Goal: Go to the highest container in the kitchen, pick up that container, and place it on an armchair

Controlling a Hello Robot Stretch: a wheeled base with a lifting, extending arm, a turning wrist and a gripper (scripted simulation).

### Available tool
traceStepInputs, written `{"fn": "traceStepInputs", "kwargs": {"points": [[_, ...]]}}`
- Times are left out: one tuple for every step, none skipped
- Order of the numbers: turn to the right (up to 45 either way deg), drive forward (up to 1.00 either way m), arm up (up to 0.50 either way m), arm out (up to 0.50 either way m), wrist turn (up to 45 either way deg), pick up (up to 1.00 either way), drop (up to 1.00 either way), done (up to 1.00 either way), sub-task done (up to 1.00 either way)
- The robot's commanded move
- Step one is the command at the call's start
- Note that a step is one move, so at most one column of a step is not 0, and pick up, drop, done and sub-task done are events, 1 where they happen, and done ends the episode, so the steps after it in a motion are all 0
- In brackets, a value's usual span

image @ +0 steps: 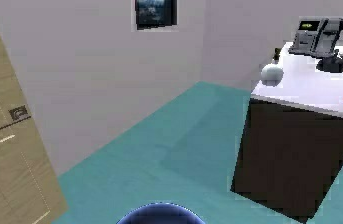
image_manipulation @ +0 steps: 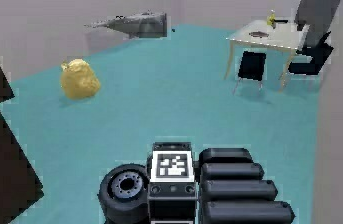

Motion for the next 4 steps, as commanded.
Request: {"fn": "traceStepInputs", "kwargs": {"points": [[30.0,0.0,0.0,0.0,0.0,0.0,0.0,0.0,0.0],[0.0,0.05,0.0,0.0,0.0,0.0,0.0,0.0,0.0],[-45.0,0.0,0.0,0.0,0.0,0.0,0.0,0.0,0.0],[-39.0,0.0,0.0,0.0,0.0,0.0,0.0,0.0,0.0]]}}
